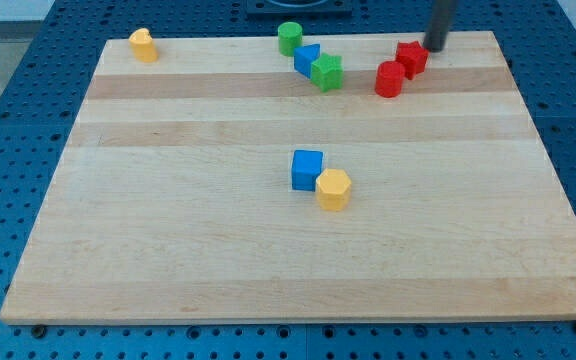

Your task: Push the blue triangle closer to the red star and red circle

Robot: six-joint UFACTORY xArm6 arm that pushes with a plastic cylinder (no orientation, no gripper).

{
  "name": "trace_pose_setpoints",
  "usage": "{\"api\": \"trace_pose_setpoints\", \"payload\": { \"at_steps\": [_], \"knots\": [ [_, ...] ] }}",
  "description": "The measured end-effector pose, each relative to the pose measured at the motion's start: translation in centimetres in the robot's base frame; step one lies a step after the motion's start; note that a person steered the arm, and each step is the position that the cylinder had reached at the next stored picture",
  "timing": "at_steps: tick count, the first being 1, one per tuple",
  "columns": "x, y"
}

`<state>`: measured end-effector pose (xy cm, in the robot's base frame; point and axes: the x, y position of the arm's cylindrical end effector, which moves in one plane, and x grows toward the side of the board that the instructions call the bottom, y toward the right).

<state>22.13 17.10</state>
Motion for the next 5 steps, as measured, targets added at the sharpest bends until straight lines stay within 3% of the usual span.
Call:
{"api": "trace_pose_setpoints", "payload": {
  "at_steps": [2,3,5],
  "knots": [
    [7.2,-8.0],
    [7.5,-9.6],
    [2.6,-10.6]
  ]
}}
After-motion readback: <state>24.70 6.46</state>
